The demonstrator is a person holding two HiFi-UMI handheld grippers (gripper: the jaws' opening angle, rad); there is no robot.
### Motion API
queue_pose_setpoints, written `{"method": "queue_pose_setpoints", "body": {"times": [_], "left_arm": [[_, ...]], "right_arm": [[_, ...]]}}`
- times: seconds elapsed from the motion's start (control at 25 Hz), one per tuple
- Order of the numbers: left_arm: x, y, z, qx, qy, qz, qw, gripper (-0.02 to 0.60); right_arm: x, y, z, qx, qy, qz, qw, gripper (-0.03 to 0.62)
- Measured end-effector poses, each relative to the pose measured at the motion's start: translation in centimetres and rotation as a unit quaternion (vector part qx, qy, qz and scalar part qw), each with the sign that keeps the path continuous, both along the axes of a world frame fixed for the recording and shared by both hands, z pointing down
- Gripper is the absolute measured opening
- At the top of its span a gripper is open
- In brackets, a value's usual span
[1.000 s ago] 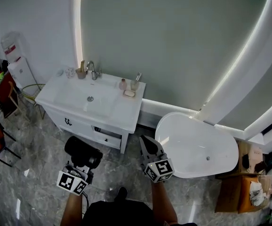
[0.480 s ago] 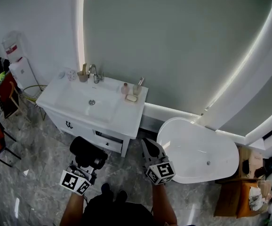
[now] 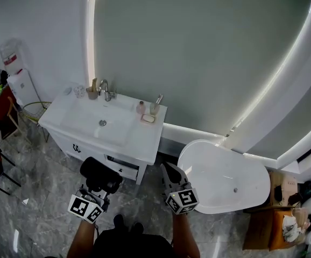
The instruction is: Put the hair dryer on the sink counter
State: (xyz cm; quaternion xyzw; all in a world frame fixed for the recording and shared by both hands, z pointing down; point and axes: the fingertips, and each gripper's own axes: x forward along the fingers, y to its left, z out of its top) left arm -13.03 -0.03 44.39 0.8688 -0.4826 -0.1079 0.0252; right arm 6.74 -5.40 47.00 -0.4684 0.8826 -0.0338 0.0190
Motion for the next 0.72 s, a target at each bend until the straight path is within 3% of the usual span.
{"method": "queue_pose_setpoints", "body": {"times": [0.72], "left_arm": [[2.9,-0.9,1.2,0.000,-0.001,-0.029,0.9996,0.224]], "right_arm": [[2.6,-1.4,1.8,-0.003,0.023,-0.027,0.999,0.029]]}}
